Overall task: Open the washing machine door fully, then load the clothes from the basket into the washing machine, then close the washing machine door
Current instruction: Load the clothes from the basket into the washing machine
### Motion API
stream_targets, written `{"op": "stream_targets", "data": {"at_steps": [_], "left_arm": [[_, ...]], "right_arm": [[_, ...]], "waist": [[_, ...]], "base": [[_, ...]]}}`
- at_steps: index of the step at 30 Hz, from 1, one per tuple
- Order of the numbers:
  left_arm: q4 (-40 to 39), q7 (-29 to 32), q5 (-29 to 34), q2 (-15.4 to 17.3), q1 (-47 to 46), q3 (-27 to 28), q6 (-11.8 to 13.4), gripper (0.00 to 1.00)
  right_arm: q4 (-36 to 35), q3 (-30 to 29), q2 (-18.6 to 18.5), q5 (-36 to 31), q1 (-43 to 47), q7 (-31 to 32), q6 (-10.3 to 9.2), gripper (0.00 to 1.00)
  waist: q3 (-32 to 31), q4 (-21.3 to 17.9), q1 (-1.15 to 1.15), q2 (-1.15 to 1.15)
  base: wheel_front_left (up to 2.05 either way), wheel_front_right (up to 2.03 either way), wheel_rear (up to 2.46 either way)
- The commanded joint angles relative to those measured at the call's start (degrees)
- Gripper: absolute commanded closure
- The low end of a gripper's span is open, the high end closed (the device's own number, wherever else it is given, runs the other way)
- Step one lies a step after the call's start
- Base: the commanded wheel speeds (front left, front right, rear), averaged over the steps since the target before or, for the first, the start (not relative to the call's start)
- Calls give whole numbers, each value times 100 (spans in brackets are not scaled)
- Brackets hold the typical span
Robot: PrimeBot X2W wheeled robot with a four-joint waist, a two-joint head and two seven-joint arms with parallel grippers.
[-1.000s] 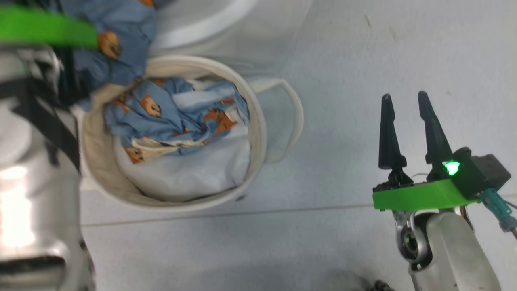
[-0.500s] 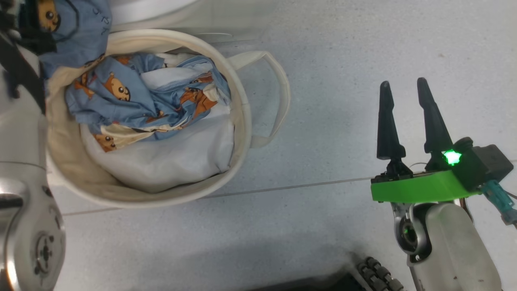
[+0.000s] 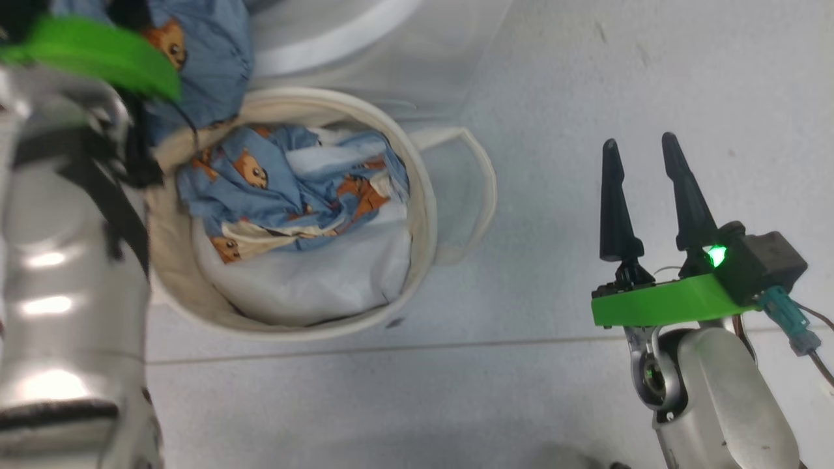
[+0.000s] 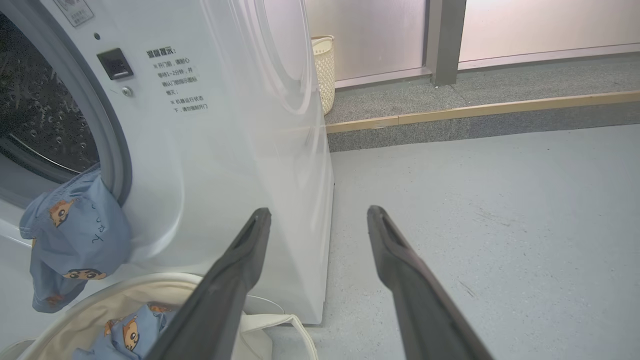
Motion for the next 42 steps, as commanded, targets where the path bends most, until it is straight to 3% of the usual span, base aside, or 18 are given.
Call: {"op": "stream_targets", "data": {"at_steps": [1,13,19,22,28,42], "left_arm": [[-264,-25,65,152,249,16,-15,0],[-886,-26,-72,-181,2686,-183,-54,0],[-1311,-26,-125,-223,3825,-451,41,0],[-1507,-26,-381,-227,4201,-607,110,0],[-2067,-26,-277,-229,4701,-680,270,0],[-2923,-26,-447,-230,5237,-653,349,0]], "right_arm": [[-121,153,-9,-52,197,-29,5,0],[168,59,-9,-59,852,-29,5,0],[222,-11,-9,-21,1223,-29,5,0],[231,-2,-9,19,1361,-29,5,0],[257,-11,-9,80,1515,-29,5,0],[306,82,-9,108,1579,-29,5,0]], "waist": [[-488,190,0,0],[-1999,448,0,0],[-2546,552,0,0],[-2695,570,0,0],[-2883,564,0,0],[-2920,552,0,0]], "base": [[0,0,0],[0,0,0],[0,0,0],[0,0,0],[0,0,0],[0,0,0]]}}
